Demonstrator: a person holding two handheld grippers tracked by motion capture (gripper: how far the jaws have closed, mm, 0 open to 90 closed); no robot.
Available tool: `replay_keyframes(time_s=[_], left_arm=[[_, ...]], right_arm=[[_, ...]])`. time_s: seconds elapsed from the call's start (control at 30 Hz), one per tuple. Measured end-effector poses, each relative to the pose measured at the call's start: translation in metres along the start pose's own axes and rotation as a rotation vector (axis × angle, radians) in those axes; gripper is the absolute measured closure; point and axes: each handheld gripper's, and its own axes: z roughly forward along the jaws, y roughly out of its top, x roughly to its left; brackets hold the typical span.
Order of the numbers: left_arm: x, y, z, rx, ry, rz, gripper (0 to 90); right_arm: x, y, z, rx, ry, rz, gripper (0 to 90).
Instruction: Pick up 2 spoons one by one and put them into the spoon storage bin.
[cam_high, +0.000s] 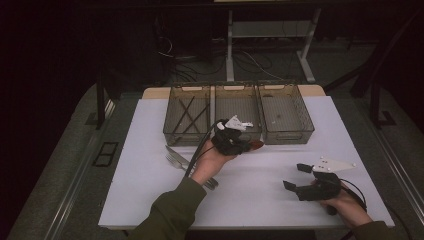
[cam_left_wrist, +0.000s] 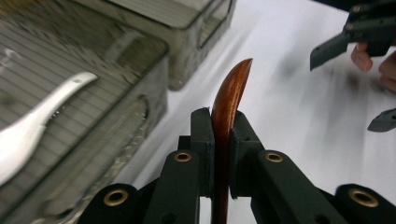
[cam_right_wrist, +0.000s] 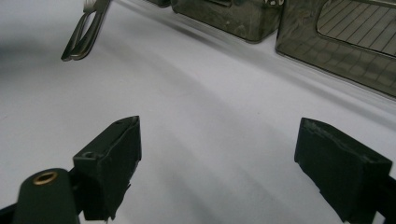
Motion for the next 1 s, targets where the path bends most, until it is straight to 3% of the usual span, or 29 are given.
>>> replay_keyframes(time_s=[0.13, 0.43, 1.0], left_arm=[[0.004, 0.004, -0.011, -0.029, 0.022, -0.001, 82.0], [0.020, 0.013, -0.022, -0.043, 0.068, 0.012, 82.1], [0.047, 0.051, -0.016, -0.048, 0.140, 0.012, 82.2]], right_arm=[[0.000, 0.000, 0.000, 0.002, -0.001, 0.000, 14.1], [0.000, 0.000, 0.001, 0.002, -0.003, 0.001, 14.1], [0.000, 0.000, 0.000, 0.000, -0.002, 0.004, 14.1]])
